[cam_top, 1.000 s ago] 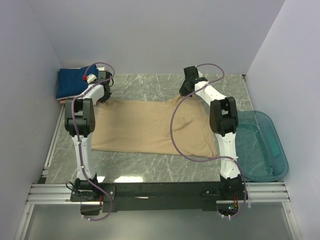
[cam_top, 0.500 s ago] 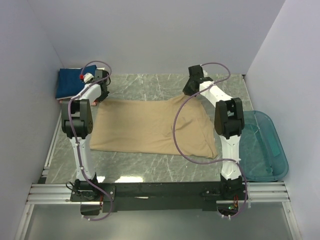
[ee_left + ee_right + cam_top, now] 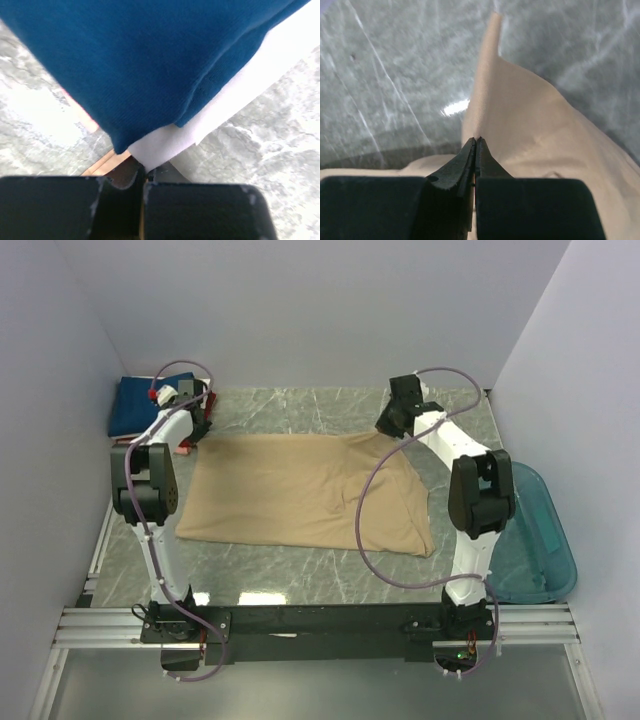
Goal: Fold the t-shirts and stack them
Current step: Fold the tshirt
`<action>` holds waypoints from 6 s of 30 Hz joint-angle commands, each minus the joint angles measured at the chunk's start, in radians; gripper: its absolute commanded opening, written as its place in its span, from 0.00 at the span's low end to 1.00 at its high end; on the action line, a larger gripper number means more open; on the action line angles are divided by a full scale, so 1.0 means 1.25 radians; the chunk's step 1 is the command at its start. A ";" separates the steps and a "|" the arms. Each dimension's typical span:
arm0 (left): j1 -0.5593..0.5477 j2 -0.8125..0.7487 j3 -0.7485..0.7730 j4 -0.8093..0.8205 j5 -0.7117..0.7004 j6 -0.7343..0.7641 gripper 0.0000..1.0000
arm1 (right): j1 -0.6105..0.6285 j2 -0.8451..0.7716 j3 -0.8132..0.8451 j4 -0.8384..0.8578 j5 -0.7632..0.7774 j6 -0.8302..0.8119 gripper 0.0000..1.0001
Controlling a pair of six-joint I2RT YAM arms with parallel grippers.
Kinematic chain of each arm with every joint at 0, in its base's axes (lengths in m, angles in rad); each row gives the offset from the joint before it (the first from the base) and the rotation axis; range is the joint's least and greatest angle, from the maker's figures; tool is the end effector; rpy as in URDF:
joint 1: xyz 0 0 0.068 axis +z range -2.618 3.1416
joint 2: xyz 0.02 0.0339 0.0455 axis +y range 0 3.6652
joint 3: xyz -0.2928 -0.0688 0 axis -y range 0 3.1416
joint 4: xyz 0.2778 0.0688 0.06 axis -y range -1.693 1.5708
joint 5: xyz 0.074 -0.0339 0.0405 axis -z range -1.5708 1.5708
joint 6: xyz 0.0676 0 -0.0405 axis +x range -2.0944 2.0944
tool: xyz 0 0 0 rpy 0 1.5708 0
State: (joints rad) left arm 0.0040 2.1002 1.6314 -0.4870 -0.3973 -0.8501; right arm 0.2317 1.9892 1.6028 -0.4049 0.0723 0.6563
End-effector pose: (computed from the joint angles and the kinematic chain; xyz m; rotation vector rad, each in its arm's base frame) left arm 0.5214 0.0282 0.1829 -1.1445 2.1411 0.1288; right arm 0.5056 0.1143 0.2313 0.5374 2.3251 0.3431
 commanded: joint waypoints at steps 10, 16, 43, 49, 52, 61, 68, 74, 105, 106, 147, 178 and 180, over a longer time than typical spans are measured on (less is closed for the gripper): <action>0.018 -0.158 -0.095 0.067 0.056 0.021 0.01 | 0.008 -0.263 -0.232 0.061 0.072 0.039 0.00; 0.019 -0.211 -0.172 0.112 0.093 0.019 0.01 | 0.023 -0.369 -0.346 0.067 0.093 0.065 0.00; 0.081 -0.096 -0.121 0.197 0.310 0.084 0.01 | 0.039 -0.428 -0.451 0.097 0.075 0.069 0.00; 0.121 -0.027 -0.055 0.192 0.378 0.098 0.01 | 0.042 -0.426 -0.455 0.107 0.064 0.066 0.00; 0.126 -0.022 -0.024 0.207 0.412 0.116 0.01 | 0.040 -0.428 -0.464 0.112 0.060 0.065 0.00; 0.122 -0.088 -0.055 0.244 0.466 0.111 0.09 | 0.043 -0.434 -0.480 0.125 0.046 0.066 0.00; 0.097 -0.140 -0.117 0.219 0.421 0.079 0.16 | 0.043 -0.443 -0.488 0.125 0.046 0.063 0.00; 0.077 -0.163 -0.148 0.192 0.369 0.067 0.12 | 0.043 -0.451 -0.504 0.129 0.050 0.059 0.00; -0.115 0.153 0.206 -0.079 -0.040 -0.054 0.36 | 0.043 -0.413 -0.493 0.152 0.017 0.036 0.00; -0.115 0.154 0.207 -0.078 -0.039 -0.053 0.36 | 0.043 -0.413 -0.497 0.153 0.017 0.036 0.00; -0.125 0.152 0.234 -0.099 -0.045 -0.010 0.00 | 0.043 -0.419 -0.492 0.151 0.006 0.030 0.00; -0.006 -0.335 -0.310 0.160 0.072 -0.064 0.01 | 0.049 -0.622 -0.612 0.069 0.032 0.039 0.00; -0.006 -0.353 -0.335 0.175 0.080 -0.072 0.00 | 0.053 -0.630 -0.626 0.071 0.022 0.043 0.00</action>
State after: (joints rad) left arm -0.0093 1.7195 1.2442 -0.3546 -0.3134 -0.9089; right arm 0.2863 1.2350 0.8425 -0.3096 0.0971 0.7097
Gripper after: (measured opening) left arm 0.012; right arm 0.010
